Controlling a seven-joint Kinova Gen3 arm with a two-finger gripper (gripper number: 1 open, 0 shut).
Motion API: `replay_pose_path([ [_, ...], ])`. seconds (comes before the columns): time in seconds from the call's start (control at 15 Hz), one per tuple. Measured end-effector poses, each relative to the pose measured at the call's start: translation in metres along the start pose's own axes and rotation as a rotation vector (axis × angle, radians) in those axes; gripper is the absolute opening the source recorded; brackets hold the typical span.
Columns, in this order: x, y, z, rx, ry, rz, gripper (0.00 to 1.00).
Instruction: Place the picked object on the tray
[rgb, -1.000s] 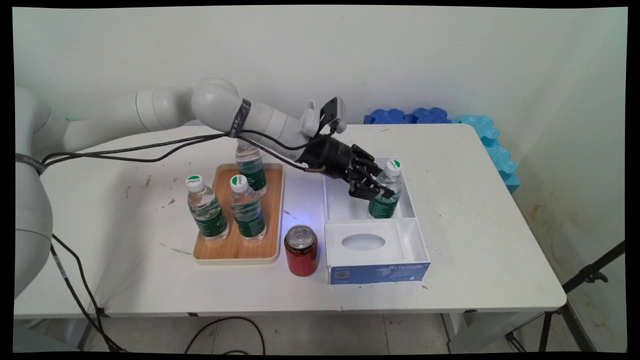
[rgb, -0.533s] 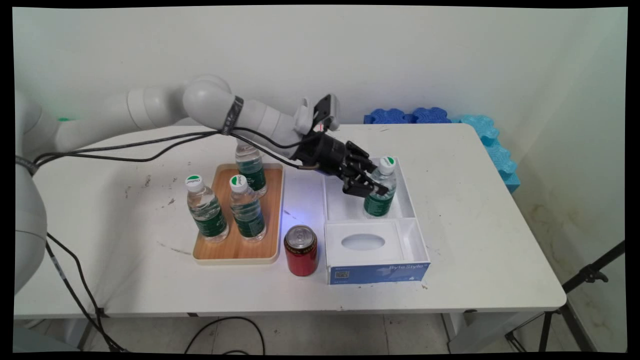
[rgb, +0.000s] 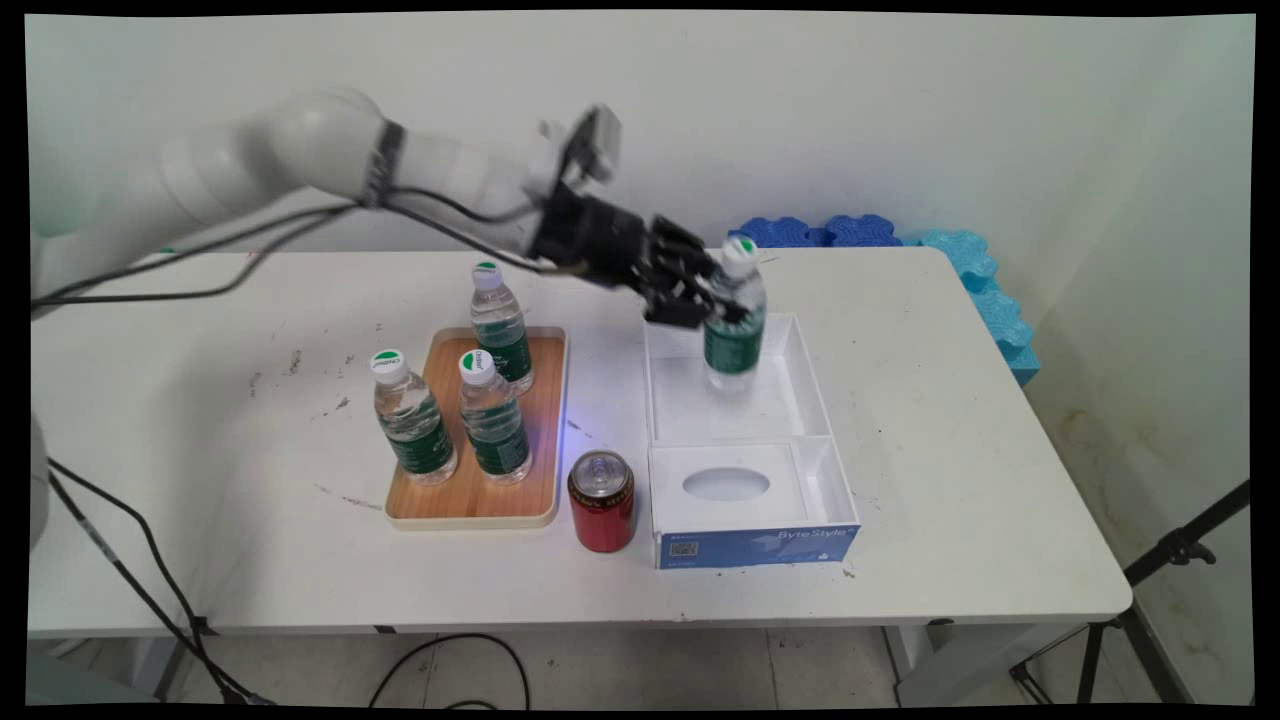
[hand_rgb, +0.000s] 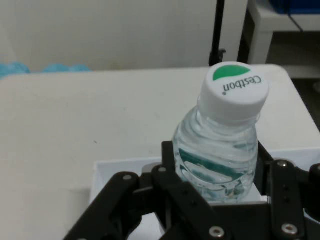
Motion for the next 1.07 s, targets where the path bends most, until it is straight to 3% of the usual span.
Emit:
replay_pose_path([
  [0.47,0.023,-0.023,-0.114,0.046,0.069,0.031,0.0],
  [0.8,0.011,-0.062,-0.19,0.13,0.056,0.061,0.0],
  [1.07,-0.016,-0.082,-0.233,0.184,0.007,0.048,0.0],
])
